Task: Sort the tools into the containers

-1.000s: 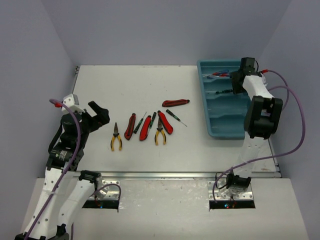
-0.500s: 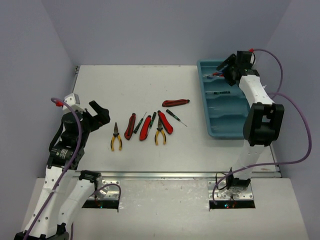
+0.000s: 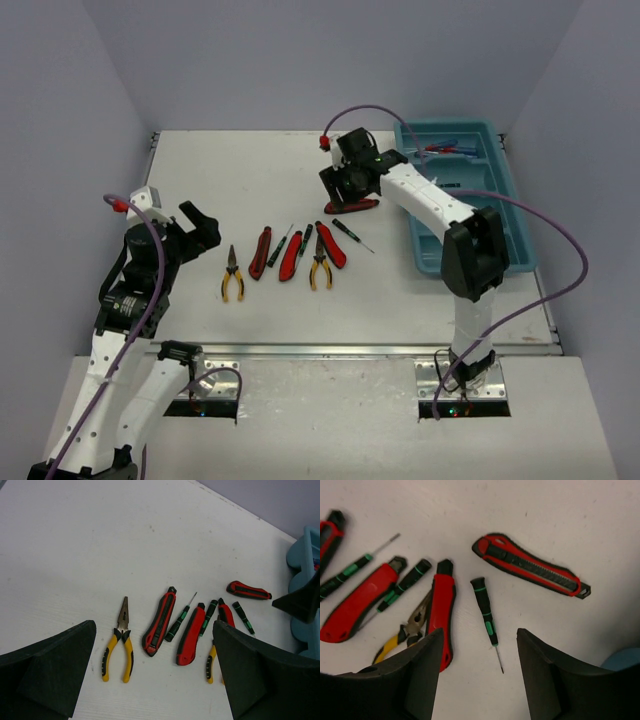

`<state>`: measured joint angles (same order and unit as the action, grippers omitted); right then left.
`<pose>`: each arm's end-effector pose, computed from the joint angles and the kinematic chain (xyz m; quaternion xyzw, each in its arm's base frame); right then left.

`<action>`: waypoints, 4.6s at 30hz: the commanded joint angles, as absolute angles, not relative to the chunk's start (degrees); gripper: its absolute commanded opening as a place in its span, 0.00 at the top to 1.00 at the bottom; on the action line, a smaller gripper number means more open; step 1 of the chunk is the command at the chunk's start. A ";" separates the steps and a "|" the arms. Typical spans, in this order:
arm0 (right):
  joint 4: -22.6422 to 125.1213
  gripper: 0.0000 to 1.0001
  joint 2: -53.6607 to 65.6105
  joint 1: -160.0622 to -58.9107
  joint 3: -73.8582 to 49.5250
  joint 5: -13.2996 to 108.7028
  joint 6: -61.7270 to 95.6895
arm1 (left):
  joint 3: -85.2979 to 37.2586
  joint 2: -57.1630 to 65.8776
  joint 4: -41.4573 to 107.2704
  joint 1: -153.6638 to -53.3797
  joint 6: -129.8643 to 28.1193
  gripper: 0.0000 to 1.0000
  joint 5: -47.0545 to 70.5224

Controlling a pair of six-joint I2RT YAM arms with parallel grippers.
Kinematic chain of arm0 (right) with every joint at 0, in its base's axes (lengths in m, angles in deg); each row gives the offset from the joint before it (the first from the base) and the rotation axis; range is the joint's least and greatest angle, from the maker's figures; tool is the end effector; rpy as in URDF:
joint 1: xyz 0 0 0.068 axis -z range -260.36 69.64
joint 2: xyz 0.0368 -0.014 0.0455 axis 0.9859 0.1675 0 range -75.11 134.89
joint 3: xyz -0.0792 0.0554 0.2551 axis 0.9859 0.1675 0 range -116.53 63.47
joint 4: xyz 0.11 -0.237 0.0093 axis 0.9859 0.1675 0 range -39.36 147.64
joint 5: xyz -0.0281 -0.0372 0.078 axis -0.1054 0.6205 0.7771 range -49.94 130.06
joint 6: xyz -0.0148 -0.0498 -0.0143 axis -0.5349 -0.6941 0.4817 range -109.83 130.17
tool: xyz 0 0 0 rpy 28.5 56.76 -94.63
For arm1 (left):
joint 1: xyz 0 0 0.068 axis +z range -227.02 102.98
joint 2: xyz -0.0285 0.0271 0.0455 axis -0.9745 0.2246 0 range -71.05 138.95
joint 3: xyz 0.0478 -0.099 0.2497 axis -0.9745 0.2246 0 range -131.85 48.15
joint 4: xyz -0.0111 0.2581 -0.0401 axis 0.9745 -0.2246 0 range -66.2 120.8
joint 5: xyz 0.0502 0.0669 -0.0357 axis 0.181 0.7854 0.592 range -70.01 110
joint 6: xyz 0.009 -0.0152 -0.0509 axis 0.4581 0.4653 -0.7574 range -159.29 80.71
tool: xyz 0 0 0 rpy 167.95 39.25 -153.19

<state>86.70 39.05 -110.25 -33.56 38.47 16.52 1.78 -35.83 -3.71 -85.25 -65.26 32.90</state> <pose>0.3867 0.2211 0.2519 -0.1892 0.9297 0.0857 0.3042 0.1327 -0.0112 0.3289 -0.1891 0.8109 -0.0707 0.5493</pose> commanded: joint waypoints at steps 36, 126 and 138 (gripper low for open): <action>64.00 1.00 23.36 -80.65 -18.87 47.00 56.74 | 2.02 -37.81 -0.93 -85.81 -64.87 0.00 32.65; 73.93 0.27 -22.34 -111.30 21.42 39.00 42.25 | -26.99 38.94 -8.89 -102.77 -58.52 0.61 30.95; 73.06 0.28 -20.97 -111.30 21.28 39.88 42.51 | -24.48 42.45 -8.15 -103.92 -60.55 0.84 30.89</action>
